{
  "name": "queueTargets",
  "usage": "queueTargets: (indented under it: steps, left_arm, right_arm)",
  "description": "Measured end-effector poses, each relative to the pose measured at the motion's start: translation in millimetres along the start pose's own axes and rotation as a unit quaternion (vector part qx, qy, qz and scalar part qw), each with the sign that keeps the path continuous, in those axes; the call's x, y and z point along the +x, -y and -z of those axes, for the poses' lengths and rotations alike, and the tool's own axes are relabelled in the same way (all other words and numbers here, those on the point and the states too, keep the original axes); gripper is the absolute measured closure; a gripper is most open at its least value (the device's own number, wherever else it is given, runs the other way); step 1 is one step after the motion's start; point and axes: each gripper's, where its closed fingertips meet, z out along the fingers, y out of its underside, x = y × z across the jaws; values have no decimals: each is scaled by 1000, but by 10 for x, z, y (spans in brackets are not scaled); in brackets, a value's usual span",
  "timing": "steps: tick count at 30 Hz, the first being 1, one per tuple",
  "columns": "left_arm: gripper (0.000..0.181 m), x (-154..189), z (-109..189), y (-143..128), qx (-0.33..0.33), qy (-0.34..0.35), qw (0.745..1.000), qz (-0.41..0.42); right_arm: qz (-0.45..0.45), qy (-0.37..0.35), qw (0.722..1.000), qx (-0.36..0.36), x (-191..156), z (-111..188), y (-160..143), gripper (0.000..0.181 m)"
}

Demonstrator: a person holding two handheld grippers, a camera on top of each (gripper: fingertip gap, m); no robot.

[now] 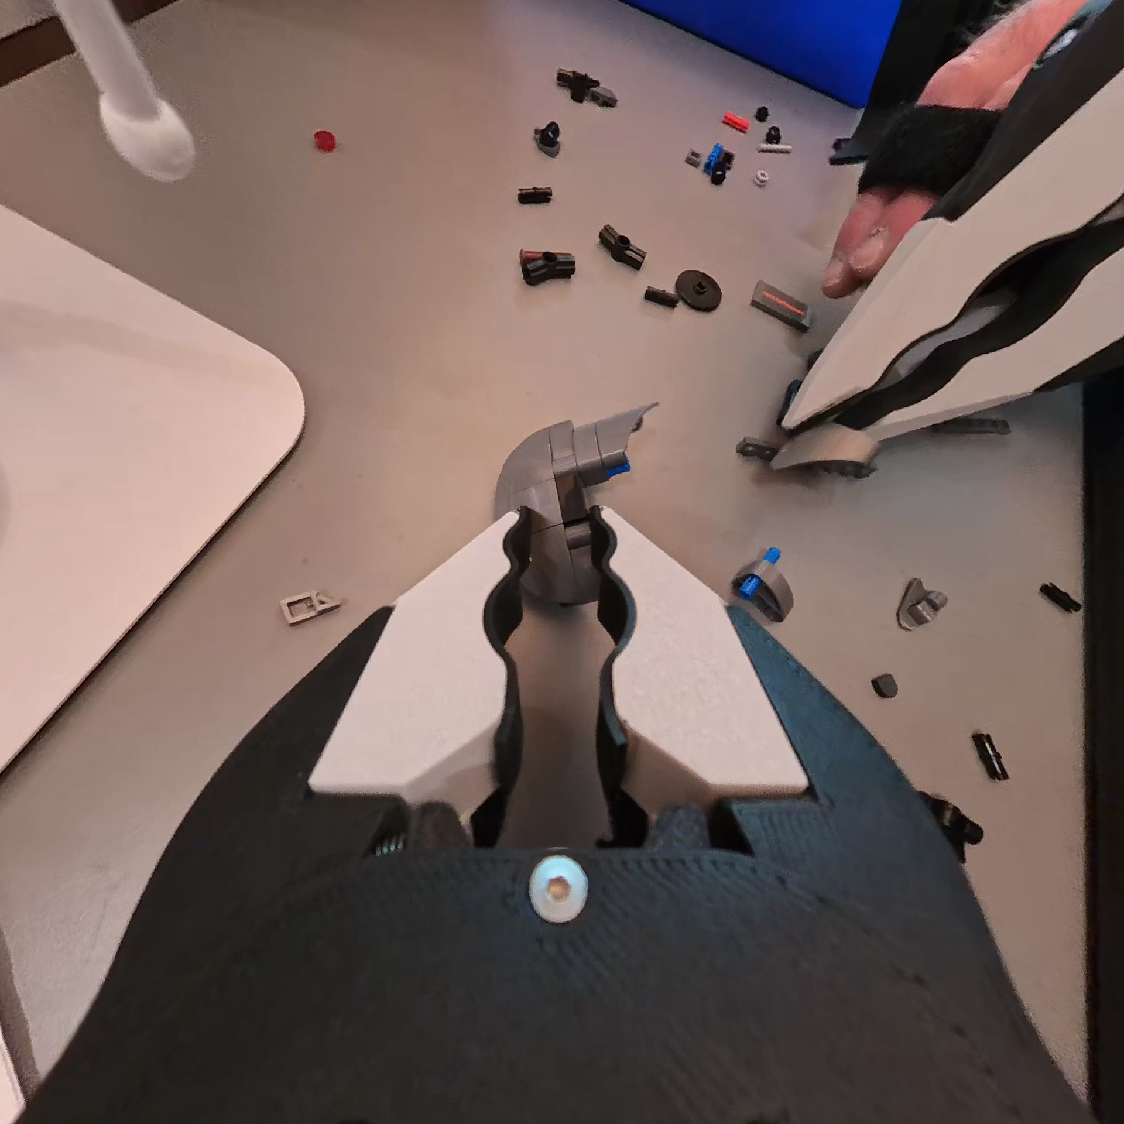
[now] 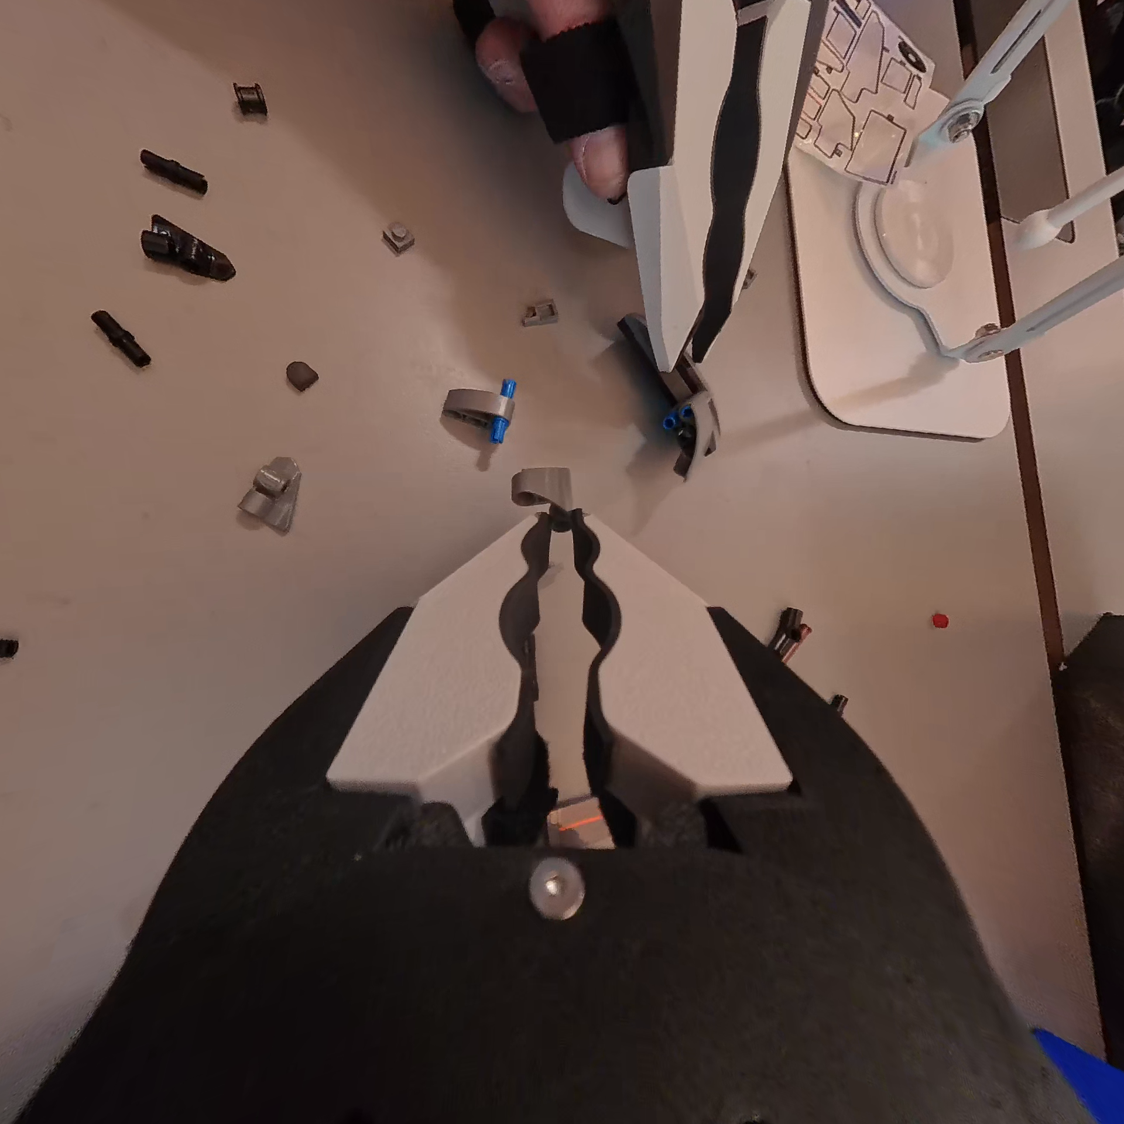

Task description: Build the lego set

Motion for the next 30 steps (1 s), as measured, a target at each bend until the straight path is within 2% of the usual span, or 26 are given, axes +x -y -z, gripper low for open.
queueTargets:
  steps: [6,14,18,22,30]
  left_arm:
    - [163,34,-19,-36,-20,13,999,-31]
    - [148,134,56,30,-28,39,995,-92]
    - [155,343,102,-1,-59,36,987,-144]
    - [154,502,58,-81,-88,17,981,-170]
    - [154,565,26,-150,-104,2,979,-176]
  right_arm:
    - [0,1,1000,0,-5,3,-2,176]
    - [0,3,1000,0,-12,1,-8,176]
    - [-1,4,1000,-1,-12,-3,-12,176]
    - [0,6,1000,-3,-20,-14,-19,176]
    - [1,7,1000,-2,-28,-21,-10,176]
